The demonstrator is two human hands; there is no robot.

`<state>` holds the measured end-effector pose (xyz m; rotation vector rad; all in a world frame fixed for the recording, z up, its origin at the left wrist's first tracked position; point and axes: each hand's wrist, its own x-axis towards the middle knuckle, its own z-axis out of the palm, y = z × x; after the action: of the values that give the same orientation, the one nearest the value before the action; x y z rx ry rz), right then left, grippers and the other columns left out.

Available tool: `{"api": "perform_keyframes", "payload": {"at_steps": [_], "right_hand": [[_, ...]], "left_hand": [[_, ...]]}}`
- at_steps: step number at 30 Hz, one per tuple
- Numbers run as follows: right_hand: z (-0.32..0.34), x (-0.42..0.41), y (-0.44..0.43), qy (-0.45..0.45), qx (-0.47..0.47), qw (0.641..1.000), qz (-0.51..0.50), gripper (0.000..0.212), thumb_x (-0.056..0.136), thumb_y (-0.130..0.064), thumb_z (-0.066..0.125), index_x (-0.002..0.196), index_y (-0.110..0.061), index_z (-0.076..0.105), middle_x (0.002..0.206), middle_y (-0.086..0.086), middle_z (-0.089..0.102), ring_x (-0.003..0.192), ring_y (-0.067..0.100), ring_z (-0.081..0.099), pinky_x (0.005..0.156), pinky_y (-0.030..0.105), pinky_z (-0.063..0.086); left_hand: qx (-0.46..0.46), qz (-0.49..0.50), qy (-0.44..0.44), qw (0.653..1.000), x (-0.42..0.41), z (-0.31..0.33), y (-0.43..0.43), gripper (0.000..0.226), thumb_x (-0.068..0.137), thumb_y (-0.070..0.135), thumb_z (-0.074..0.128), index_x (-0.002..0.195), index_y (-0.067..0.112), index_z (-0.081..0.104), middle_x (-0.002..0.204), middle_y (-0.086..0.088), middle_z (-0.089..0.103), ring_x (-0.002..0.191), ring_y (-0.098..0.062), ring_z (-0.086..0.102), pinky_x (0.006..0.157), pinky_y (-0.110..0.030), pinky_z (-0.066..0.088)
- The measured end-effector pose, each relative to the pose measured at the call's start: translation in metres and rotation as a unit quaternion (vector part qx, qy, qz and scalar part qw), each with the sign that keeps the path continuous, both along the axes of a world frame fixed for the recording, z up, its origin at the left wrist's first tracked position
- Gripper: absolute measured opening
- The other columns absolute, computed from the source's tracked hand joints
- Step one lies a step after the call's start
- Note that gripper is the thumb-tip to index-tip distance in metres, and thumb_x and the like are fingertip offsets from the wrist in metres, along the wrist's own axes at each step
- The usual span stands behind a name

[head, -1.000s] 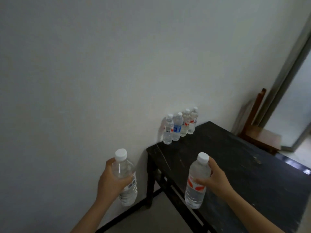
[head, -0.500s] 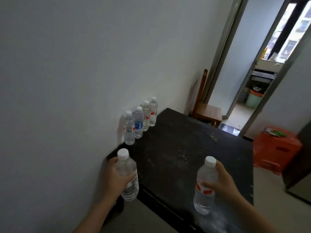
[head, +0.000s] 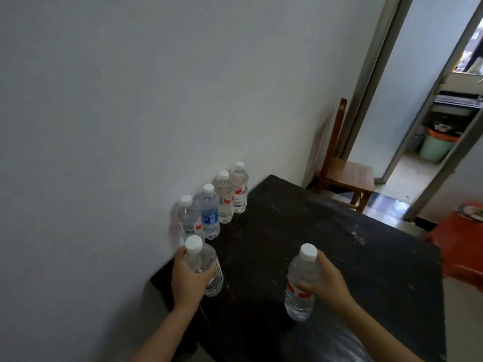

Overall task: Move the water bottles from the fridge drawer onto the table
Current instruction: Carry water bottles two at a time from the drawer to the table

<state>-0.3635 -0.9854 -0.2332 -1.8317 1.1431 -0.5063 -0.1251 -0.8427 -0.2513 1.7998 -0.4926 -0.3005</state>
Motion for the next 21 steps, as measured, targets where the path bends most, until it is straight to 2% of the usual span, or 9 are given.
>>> {"api": "perform_keyframes", "payload": {"at_steps": [2,5,8,12,15,18,21], "right_hand": [[-0.004,0.013,-0.009,-0.006,0.000,1.000,0.001,0.066,0.062,-0.010,0.082,0.109,-0.038,0.044,0.109,-0.007,0.057,0.105,0.016,0.056,0.088,0.038,0.052],[-0.009,0.028,-0.018,-0.011,0.005,1.000,-0.001,0.066,0.061,-0.009,0.082,0.100,-0.046,0.043,0.105,-0.008,0.058,0.101,0.014,0.058,0.087,0.038,0.052],[-0.018,0.041,-0.026,-0.015,0.021,1.000,0.000,0.068,0.058,-0.011,0.082,0.107,-0.041,0.045,0.110,-0.004,0.059,0.104,0.016,0.057,0.089,0.043,0.052],[-0.024,0.060,-0.038,-0.019,0.025,0.999,0.001,0.066,0.059,-0.012,0.083,0.106,-0.040,0.047,0.110,-0.004,0.058,0.106,0.016,0.057,0.089,0.043,0.051],[-0.027,0.074,-0.047,-0.021,0.024,0.999,0.006,0.063,0.060,-0.010,0.082,0.100,-0.044,0.047,0.109,-0.004,0.059,0.105,0.016,0.057,0.089,0.043,0.051],[-0.030,0.088,-0.054,-0.025,0.015,1.000,0.011,0.064,0.059,-0.012,0.082,0.101,-0.046,0.047,0.108,-0.005,0.059,0.104,0.015,0.057,0.088,0.043,0.051],[-0.032,0.102,-0.062,-0.023,0.009,1.000,0.010,0.064,0.058,-0.016,0.082,0.103,-0.044,0.048,0.108,-0.004,0.059,0.104,0.016,0.057,0.088,0.045,0.051]], "left_hand": [[0.012,0.000,0.000,1.000,0.006,-0.006,-0.010,0.066,0.059,0.013,0.085,0.108,0.023,0.042,0.106,-0.002,0.056,0.101,-0.025,0.057,0.089,-0.037,0.045],[0.032,-0.004,0.011,0.999,0.014,-0.013,-0.023,0.070,0.059,0.016,0.085,0.117,0.017,0.045,0.115,-0.008,0.059,0.107,-0.028,0.057,0.092,-0.041,0.046],[0.050,-0.026,0.007,0.998,0.023,-0.019,-0.035,0.070,0.059,0.018,0.085,0.117,0.021,0.045,0.117,-0.007,0.060,0.109,-0.026,0.056,0.095,-0.046,0.046],[0.051,-0.055,-0.006,0.997,0.035,-0.024,-0.054,0.068,0.059,0.012,0.085,0.114,0.023,0.046,0.113,-0.001,0.059,0.107,-0.020,0.056,0.095,-0.039,0.045],[0.059,-0.065,-0.017,0.996,0.044,-0.028,-0.068,0.075,0.057,0.017,0.085,0.122,0.020,0.046,0.118,0.000,0.057,0.110,-0.016,0.052,0.097,-0.036,0.043],[0.061,-0.066,-0.020,0.996,0.048,-0.030,-0.078,0.074,0.058,0.017,0.085,0.121,0.020,0.046,0.113,0.005,0.054,0.106,-0.011,0.049,0.092,-0.029,0.039],[0.055,-0.052,-0.021,0.997,0.051,-0.034,-0.084,0.073,0.059,0.017,0.085,0.120,0.019,0.047,0.112,0.005,0.054,0.106,-0.013,0.051,0.091,-0.029,0.040]]}}
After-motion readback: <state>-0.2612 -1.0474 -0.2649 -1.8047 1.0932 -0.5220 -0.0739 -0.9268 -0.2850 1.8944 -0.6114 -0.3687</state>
